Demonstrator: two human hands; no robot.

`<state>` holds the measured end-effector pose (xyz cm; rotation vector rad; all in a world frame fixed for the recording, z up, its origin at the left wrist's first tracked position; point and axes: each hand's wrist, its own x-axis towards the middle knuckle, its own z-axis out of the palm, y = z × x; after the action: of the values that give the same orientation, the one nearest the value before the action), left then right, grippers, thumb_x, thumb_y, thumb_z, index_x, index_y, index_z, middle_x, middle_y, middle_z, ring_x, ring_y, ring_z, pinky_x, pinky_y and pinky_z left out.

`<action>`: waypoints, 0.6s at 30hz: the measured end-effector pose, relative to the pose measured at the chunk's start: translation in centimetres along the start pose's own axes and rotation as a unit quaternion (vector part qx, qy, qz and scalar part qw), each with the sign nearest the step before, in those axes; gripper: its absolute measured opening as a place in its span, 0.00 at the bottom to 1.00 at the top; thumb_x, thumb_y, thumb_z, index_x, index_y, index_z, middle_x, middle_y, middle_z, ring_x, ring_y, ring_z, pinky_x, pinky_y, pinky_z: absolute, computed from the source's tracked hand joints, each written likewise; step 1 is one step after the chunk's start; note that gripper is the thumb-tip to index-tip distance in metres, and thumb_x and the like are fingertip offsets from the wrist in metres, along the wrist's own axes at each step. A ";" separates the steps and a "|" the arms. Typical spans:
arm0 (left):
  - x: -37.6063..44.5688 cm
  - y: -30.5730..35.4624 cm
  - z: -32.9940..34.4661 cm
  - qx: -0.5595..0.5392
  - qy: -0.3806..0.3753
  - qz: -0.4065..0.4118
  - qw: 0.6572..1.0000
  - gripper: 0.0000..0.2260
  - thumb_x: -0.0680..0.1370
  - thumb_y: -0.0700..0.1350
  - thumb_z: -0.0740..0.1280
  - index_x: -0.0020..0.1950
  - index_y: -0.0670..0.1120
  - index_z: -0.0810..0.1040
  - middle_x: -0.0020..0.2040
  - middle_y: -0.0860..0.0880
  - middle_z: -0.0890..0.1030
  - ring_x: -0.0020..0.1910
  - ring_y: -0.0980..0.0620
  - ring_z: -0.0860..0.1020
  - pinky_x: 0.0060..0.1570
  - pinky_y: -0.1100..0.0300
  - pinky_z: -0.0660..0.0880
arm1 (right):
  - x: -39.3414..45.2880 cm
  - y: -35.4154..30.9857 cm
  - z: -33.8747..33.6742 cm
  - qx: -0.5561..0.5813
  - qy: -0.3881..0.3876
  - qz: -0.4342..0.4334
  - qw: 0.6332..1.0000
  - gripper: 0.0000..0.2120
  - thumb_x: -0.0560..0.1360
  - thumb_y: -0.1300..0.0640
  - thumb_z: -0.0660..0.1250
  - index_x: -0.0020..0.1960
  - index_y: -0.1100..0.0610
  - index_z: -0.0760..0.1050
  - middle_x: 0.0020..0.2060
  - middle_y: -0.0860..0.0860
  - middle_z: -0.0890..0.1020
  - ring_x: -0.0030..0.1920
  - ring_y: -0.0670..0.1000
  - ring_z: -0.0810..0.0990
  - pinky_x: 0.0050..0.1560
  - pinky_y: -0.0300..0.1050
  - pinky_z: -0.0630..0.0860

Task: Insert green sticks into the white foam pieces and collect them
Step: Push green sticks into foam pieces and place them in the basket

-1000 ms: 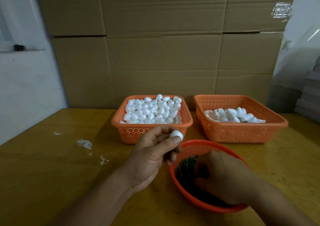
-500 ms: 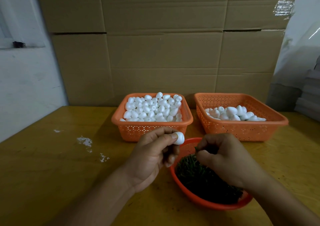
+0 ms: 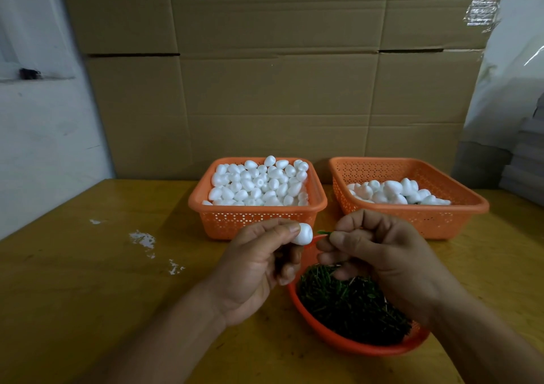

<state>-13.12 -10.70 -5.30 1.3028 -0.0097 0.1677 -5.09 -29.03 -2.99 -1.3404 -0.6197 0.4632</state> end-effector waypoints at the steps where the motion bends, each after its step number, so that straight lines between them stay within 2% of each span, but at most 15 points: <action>1: 0.0 0.0 0.0 -0.004 -0.002 -0.002 1.000 0.07 0.74 0.48 0.68 0.45 0.46 0.83 0.35 0.47 0.74 0.30 0.54 0.71 0.30 0.63 0.67 | 0.0 -0.1 0.0 0.010 0.001 -0.006 1.000 0.09 0.63 0.58 0.76 0.42 0.60 0.81 0.43 0.65 0.86 0.39 0.57 0.87 0.32 0.43 0.81; 4: 0.0 0.0 0.0 -0.011 -0.006 -0.002 1.000 0.07 0.74 0.48 0.68 0.44 0.45 0.83 0.35 0.47 0.74 0.29 0.54 0.71 0.29 0.63 0.66 | -0.1 -0.2 0.0 0.012 -0.006 -0.017 1.000 0.07 0.62 0.55 0.76 0.39 0.57 0.84 0.41 0.64 0.86 0.38 0.56 0.86 0.32 0.42 0.81; 10: 0.0 0.0 0.1 -0.007 -0.008 -0.003 1.000 0.08 0.74 0.48 0.68 0.45 0.44 0.82 0.34 0.47 0.73 0.28 0.54 0.70 0.29 0.63 0.65 | -0.2 0.0 0.2 -0.010 -0.013 -0.020 1.000 0.06 0.65 0.58 0.74 0.39 0.60 0.83 0.39 0.64 0.85 0.35 0.56 0.85 0.31 0.42 0.80; 14: -0.1 0.1 0.1 -0.004 -0.011 -0.002 1.000 0.09 0.74 0.48 0.68 0.46 0.42 0.82 0.34 0.47 0.73 0.28 0.54 0.70 0.29 0.63 0.65 | -0.3 0.1 0.3 -0.052 -0.008 -0.032 0.998 0.09 0.67 0.57 0.73 0.43 0.63 0.82 0.38 0.63 0.86 0.35 0.56 0.85 0.32 0.42 0.81; 18: -0.1 0.0 0.2 -0.006 -0.013 0.002 1.000 0.09 0.76 0.47 0.70 0.47 0.41 0.83 0.33 0.47 0.73 0.28 0.55 0.70 0.28 0.64 0.65 | -0.3 0.3 0.6 -0.111 0.009 -0.070 0.991 0.11 0.68 0.54 0.73 0.43 0.62 0.82 0.37 0.60 0.86 0.35 0.57 0.86 0.32 0.42 0.81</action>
<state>-13.23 -10.88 -5.24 1.2932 -0.0348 0.1534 -5.75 -28.70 -3.31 -1.4976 -0.7621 0.2730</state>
